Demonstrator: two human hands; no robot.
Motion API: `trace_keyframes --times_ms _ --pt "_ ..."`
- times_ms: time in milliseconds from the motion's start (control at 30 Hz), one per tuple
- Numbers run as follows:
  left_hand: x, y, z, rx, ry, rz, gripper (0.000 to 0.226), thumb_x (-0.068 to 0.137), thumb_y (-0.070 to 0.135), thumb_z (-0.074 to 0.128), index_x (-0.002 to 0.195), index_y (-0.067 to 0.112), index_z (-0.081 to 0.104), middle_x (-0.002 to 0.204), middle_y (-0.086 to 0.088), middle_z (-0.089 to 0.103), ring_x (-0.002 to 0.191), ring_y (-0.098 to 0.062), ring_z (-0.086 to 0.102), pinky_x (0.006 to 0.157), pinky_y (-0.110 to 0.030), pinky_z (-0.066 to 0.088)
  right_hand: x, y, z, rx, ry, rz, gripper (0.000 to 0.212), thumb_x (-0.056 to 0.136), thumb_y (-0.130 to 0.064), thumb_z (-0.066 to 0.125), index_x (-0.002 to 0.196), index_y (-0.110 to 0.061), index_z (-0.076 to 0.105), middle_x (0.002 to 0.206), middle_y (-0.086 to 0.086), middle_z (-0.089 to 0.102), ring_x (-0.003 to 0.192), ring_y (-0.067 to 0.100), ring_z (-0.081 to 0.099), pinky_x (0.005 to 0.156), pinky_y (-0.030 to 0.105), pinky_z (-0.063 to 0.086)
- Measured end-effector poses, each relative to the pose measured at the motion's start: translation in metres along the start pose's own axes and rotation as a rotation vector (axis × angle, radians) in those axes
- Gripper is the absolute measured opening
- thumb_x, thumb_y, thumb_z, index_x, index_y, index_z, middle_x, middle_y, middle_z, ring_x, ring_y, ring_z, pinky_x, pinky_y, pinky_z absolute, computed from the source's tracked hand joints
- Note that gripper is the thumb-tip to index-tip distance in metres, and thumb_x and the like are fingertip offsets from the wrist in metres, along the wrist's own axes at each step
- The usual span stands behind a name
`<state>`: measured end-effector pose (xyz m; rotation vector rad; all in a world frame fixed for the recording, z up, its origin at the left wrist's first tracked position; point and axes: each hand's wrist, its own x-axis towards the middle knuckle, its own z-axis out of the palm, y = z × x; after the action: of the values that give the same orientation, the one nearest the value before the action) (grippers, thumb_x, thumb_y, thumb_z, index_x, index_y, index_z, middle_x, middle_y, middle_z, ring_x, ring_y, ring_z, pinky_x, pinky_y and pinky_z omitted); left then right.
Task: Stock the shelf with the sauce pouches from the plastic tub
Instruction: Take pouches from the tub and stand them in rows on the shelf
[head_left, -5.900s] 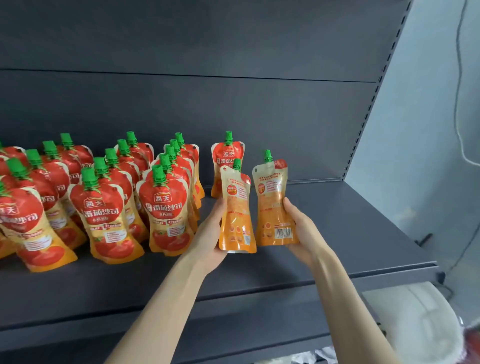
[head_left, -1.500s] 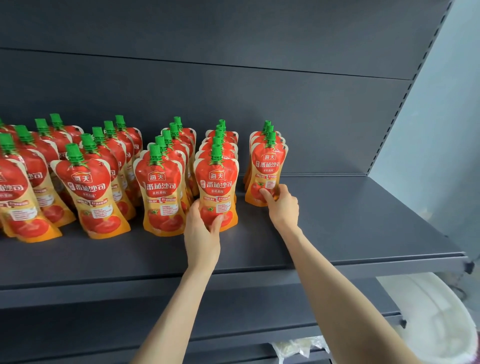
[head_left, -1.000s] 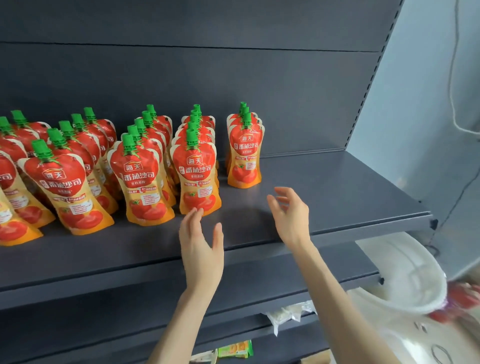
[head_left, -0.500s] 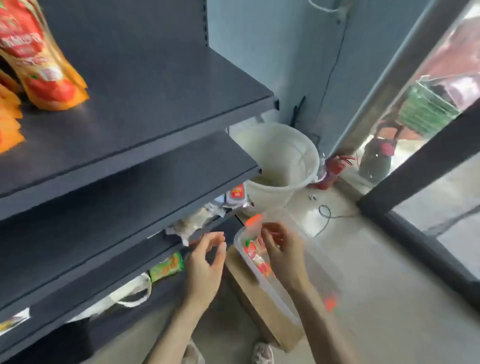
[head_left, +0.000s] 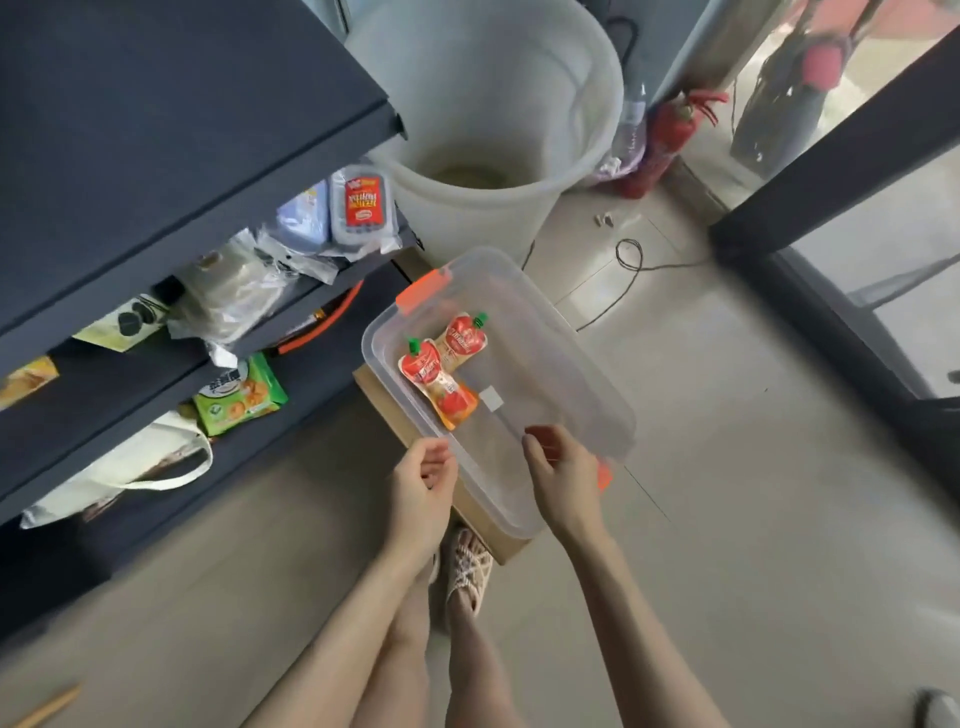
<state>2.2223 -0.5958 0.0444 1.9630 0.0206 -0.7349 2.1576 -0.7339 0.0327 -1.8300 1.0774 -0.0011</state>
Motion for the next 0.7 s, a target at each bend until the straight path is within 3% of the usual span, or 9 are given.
trace_keyframes --times_ms 67,100,167,267,367,500,600,700 --pt "0.032 -0.008 0.017 0.007 0.014 -0.066 0.016 0.092 0.003 0.054 0.107 0.008 0.057 0.096 0.001 0.06 0.088 -0.011 0.056 0.069 -0.002 0.043 0.027 0.017 0.014 0.0 -0.013 0.044 0.013 0.092 -0.018 0.056 0.095 -0.013 0.068 0.083 -0.007 0.064 0.08 0.01 0.061 0.069 0.016 0.044" --pt "0.051 -0.013 0.025 0.001 0.029 -0.101 0.018 0.092 0.004 0.053 0.11 0.005 0.056 0.1 -0.002 0.059 0.09 -0.012 0.055 0.069 -0.003 0.043 0.041 0.025 0.021 0.006 -0.021 0.059 0.014 0.092 -0.017 0.056 0.096 -0.012 0.068 0.083 -0.007 0.064 0.08 0.01 0.06 0.067 0.012 0.042" --pt "0.09 -0.021 0.042 -0.049 0.07 -0.206 0.024 0.093 0.006 0.053 0.117 0.004 0.054 0.109 -0.005 0.058 0.096 -0.012 0.054 0.075 -0.009 0.042 0.07 0.044 0.039 0.011 -0.037 0.085 0.015 0.092 -0.015 0.055 0.097 -0.009 0.068 0.084 -0.005 0.064 0.079 0.009 0.059 0.062 0.002 0.038" --pt "0.148 -0.037 0.068 -0.106 0.129 -0.363 0.034 0.093 0.012 0.057 0.125 0.01 0.048 0.119 -0.003 0.056 0.103 -0.014 0.055 0.086 -0.023 0.043 0.111 0.073 0.066 0.012 -0.036 0.144 0.016 0.092 -0.016 0.055 0.097 -0.008 0.068 0.086 -0.002 0.065 0.081 0.01 0.059 0.061 -0.001 0.036" --pt "0.2 -0.066 0.092 -0.111 0.181 -0.524 0.044 0.092 0.019 0.059 0.132 0.014 0.041 0.125 0.0 0.053 0.11 -0.018 0.053 0.094 -0.028 0.042 0.148 0.1 0.096 0.048 -0.062 0.241 0.019 0.092 -0.019 0.056 0.102 -0.009 0.068 0.097 0.001 0.069 0.086 0.009 0.059 0.067 0.011 0.039" --pt "0.253 -0.105 0.113 -0.084 0.325 -0.685 0.05 0.09 0.021 0.058 0.134 0.008 0.037 0.136 -0.014 0.049 0.12 -0.034 0.051 0.101 -0.044 0.042 0.187 0.128 0.13 0.094 -0.15 0.317 0.027 0.093 -0.025 0.056 0.114 -0.011 0.065 0.112 0.0 0.067 0.095 0.009 0.059 0.08 0.02 0.041" --pt "0.274 -0.125 0.123 0.019 0.425 -0.72 0.053 0.087 0.028 0.063 0.128 0.002 0.04 0.132 -0.017 0.049 0.118 -0.036 0.051 0.099 -0.046 0.043 0.208 0.144 0.149 0.187 -0.21 0.379 0.027 0.091 -0.029 0.059 0.115 -0.017 0.063 0.114 -0.004 0.066 0.1 0.01 0.061 0.087 0.023 0.045" --pt "0.278 -0.14 0.13 0.167 0.401 -0.689 0.064 0.081 0.037 0.07 0.123 0.0 0.04 0.129 -0.018 0.05 0.118 -0.036 0.051 0.098 -0.048 0.043 0.218 0.154 0.159 0.284 -0.226 0.402 0.025 0.089 -0.026 0.064 0.112 -0.019 0.062 0.104 -0.006 0.067 0.098 0.011 0.064 0.083 0.024 0.049"
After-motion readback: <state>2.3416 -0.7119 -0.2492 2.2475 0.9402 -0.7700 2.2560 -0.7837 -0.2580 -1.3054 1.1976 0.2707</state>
